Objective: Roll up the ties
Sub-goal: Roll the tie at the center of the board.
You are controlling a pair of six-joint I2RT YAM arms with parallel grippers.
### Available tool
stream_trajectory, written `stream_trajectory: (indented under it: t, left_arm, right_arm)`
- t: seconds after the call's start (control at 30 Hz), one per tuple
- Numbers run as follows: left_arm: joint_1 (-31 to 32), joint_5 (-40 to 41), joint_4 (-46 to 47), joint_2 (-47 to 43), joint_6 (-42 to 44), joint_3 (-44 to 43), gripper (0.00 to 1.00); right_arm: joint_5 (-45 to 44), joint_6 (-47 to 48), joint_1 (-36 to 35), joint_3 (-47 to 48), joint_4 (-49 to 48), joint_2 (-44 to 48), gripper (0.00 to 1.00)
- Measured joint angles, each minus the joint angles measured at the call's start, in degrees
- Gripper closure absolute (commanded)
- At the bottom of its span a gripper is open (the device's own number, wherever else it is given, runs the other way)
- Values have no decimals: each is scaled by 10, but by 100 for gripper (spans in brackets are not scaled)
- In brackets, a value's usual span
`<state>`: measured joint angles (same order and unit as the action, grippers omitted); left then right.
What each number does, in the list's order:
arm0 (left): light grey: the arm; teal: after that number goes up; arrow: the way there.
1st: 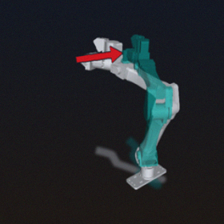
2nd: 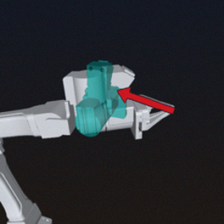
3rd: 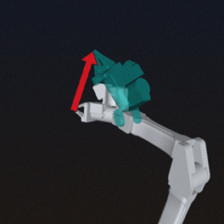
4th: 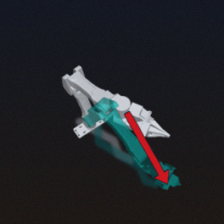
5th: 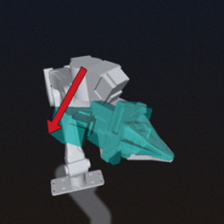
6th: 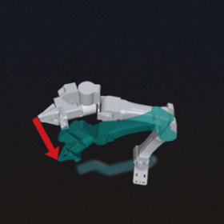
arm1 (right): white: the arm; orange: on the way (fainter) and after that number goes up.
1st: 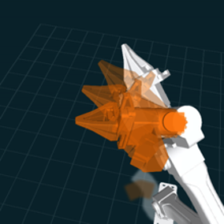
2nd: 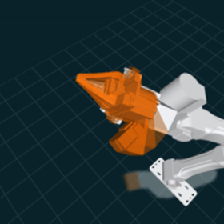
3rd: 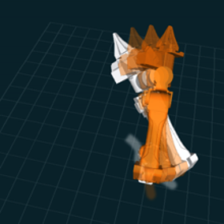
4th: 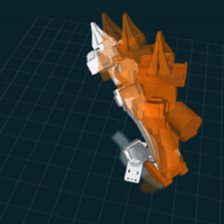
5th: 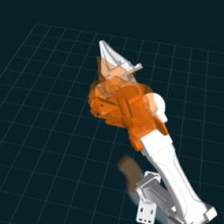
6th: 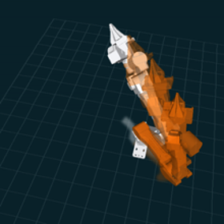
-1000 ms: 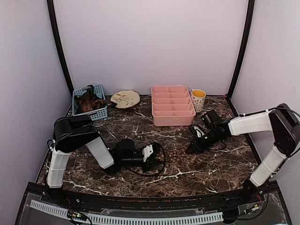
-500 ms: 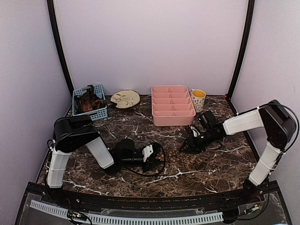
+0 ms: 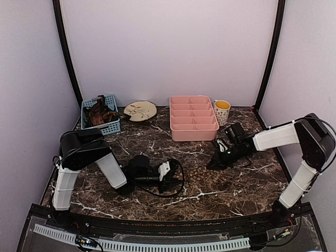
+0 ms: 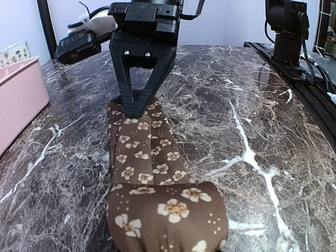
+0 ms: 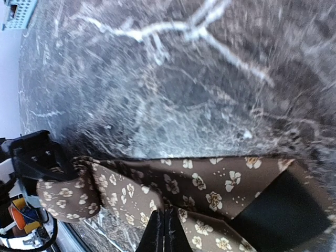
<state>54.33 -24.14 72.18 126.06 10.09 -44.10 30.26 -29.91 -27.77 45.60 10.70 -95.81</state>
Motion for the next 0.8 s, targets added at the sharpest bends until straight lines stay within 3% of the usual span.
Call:
stream_trajectory:
  t: [0.17, 0.47, 0.8]
  left_arm:
    - [-13, -17, 10, 0, -18, 7, 82]
    - [-21, -37, -6, -17, -41, 11, 82]
    - [-21, -2, -34, -108, -74, 13, 83]
  right_arm:
    - [-19, 10, 7, 0, 7, 34, 100]
    - [-16, 34, 8, -15, -1, -2, 100]
    - [-18, 59, 8, -21, -12, -2, 100]
